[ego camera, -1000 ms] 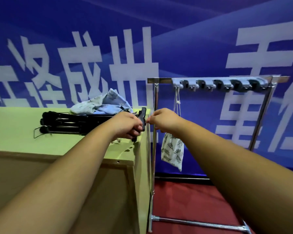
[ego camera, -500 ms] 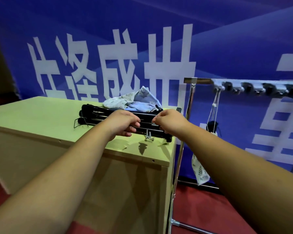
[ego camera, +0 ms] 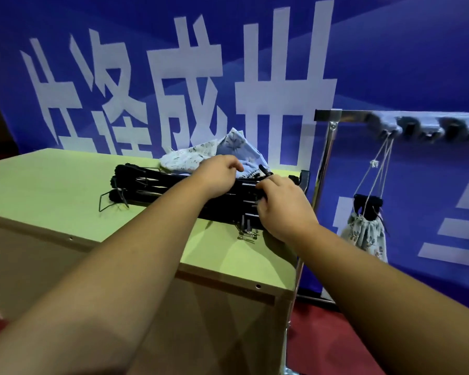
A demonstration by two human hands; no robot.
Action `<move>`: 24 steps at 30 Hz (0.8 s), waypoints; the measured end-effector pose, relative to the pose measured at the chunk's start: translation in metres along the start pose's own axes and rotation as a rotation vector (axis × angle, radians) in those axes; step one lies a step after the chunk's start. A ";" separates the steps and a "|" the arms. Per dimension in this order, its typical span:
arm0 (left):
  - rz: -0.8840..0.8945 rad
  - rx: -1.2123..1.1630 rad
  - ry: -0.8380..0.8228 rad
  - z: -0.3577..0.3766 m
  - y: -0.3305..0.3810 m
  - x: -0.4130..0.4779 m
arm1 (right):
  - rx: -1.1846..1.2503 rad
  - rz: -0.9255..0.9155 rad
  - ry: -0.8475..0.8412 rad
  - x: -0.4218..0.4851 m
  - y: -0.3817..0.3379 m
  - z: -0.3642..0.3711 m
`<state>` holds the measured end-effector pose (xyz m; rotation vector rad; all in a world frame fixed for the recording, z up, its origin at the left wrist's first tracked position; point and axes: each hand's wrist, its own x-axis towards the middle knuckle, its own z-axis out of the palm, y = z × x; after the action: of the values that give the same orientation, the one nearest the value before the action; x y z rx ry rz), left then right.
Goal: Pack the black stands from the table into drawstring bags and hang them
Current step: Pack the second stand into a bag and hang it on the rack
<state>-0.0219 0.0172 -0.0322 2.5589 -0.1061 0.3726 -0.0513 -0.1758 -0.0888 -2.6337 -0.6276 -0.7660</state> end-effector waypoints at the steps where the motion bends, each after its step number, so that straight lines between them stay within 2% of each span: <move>1: 0.014 0.063 -0.026 0.006 0.000 0.011 | 0.039 0.027 -0.010 0.000 0.003 0.007; 5: 0.025 0.261 -0.114 0.028 0.002 0.049 | 0.209 0.128 -0.042 -0.002 0.007 0.022; 10: -0.129 0.378 -0.223 0.049 0.002 0.084 | 0.210 0.138 -0.022 -0.002 0.011 0.030; 12: -0.125 0.414 -0.266 0.054 0.002 0.091 | 0.210 0.145 -0.024 -0.002 0.012 0.031; 15: -0.151 0.438 -0.242 0.057 -0.001 0.093 | 0.225 0.147 -0.030 0.000 0.013 0.030; 17: -0.181 0.370 -0.162 0.060 -0.010 0.095 | 0.225 0.148 -0.036 0.000 0.013 0.030; 21: -0.059 -0.006 -0.002 0.043 -0.001 0.075 | 0.248 0.157 -0.054 0.001 0.011 0.025; 24: -0.002 -0.159 0.057 0.028 0.008 0.064 | 0.279 0.155 -0.107 0.003 0.014 0.019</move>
<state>0.0449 -0.0047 -0.0330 2.3901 -0.1082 0.4190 -0.0345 -0.1784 -0.1053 -2.4412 -0.5087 -0.4585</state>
